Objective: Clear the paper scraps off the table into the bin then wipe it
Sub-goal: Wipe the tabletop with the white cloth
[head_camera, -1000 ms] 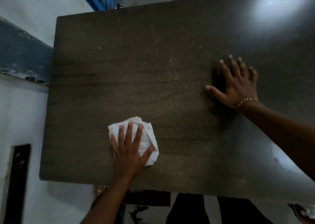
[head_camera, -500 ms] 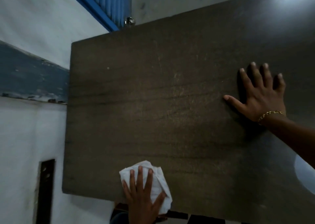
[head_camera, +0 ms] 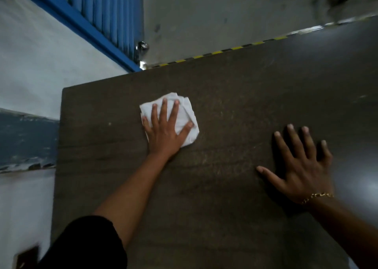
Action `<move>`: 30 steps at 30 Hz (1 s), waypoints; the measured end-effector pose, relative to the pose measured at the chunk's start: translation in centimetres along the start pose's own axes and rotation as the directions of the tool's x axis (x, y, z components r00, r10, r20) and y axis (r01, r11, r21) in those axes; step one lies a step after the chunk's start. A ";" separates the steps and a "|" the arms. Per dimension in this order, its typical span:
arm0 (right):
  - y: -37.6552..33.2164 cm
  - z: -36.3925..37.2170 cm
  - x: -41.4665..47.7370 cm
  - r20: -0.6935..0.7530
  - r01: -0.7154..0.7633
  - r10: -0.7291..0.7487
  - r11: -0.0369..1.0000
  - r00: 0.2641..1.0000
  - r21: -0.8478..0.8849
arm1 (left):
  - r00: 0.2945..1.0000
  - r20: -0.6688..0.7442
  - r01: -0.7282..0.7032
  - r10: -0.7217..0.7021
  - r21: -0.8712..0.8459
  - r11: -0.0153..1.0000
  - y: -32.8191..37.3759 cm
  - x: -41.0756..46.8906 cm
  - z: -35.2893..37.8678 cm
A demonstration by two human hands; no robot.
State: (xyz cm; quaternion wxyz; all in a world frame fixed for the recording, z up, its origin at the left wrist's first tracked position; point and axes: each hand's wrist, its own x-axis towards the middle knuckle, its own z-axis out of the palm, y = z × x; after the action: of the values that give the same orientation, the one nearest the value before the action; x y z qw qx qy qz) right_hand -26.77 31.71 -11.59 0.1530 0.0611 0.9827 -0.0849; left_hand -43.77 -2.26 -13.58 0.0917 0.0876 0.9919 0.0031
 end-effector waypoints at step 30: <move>0.0 0.4 -0.7 -0.071 0.020 -0.016 0.998 0.997 0.057 | 0.999 -0.032 0.003 -0.004 -0.025 1.000 0.4 -16.0 2.9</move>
State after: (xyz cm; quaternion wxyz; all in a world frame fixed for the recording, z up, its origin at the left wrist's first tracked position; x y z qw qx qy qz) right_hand -26.01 31.57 -11.79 0.1154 0.0595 0.9852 -0.1123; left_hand -27.63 -4.65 -13.52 0.0770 0.0846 0.9933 0.0165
